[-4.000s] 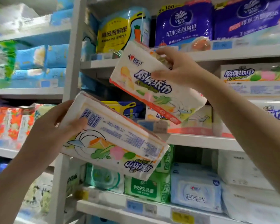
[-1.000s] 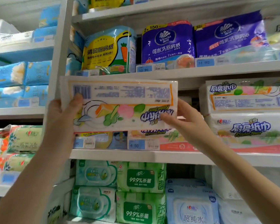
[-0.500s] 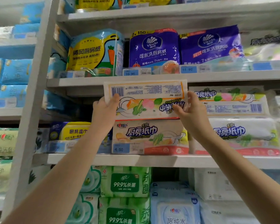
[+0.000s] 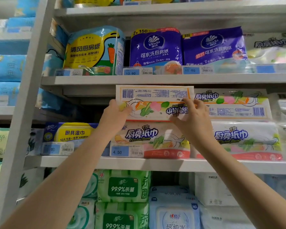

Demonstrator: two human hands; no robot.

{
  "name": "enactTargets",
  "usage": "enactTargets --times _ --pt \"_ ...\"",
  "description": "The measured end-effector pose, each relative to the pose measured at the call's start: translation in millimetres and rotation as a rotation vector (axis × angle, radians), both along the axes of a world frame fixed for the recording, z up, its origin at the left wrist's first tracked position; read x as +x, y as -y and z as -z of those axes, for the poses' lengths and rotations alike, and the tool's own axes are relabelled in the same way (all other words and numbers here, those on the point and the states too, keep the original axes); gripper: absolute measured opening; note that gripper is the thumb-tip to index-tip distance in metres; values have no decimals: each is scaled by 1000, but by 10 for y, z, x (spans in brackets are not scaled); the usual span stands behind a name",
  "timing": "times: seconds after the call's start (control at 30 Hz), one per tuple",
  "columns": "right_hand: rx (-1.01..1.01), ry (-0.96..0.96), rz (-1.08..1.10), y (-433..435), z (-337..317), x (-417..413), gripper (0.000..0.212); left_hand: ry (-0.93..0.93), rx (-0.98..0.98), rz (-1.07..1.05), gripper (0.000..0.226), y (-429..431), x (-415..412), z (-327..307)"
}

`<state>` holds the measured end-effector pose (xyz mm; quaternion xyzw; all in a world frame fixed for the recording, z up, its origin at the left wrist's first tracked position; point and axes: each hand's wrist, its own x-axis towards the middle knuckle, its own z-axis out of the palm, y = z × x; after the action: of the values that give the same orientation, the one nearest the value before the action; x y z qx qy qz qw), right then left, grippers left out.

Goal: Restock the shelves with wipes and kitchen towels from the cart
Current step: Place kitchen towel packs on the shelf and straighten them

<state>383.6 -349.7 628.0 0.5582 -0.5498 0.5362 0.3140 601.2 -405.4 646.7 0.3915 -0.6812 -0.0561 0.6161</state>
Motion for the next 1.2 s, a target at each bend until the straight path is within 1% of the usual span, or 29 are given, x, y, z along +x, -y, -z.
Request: enactTargets --times 0.07,0.13,0.17,0.3,0.4,0.63,0.9,1.03,1.2 --pt "6 -41 107 -1 16 -15 66 31 6 -20 43 29 -11 -3" --pt "6 -66 154 14 16 -20 67 44 -13 -78 55 107 -15 -11" --pt "13 -69 160 29 13 -18 67 41 -12 -95 56 152 -11 -11" --pt "45 -89 201 108 5 -29 70 29 -3 -102 40 198 -46 -6" --pt "76 -112 232 149 32 -49 74 43 13 -94 39 161 -54 22" --pt "129 -127 252 208 104 -45 67 51 -27 -102 42 121 -57 92" --pt "181 -130 212 199 162 -17 64 87 -56 -122 42 182 -42 125" --pt "199 -148 230 159 195 -9 64 108 -41 -92 36 204 -6 150" --pt "225 -157 243 78 301 28 62 125 -46 -59 38 207 66 233"
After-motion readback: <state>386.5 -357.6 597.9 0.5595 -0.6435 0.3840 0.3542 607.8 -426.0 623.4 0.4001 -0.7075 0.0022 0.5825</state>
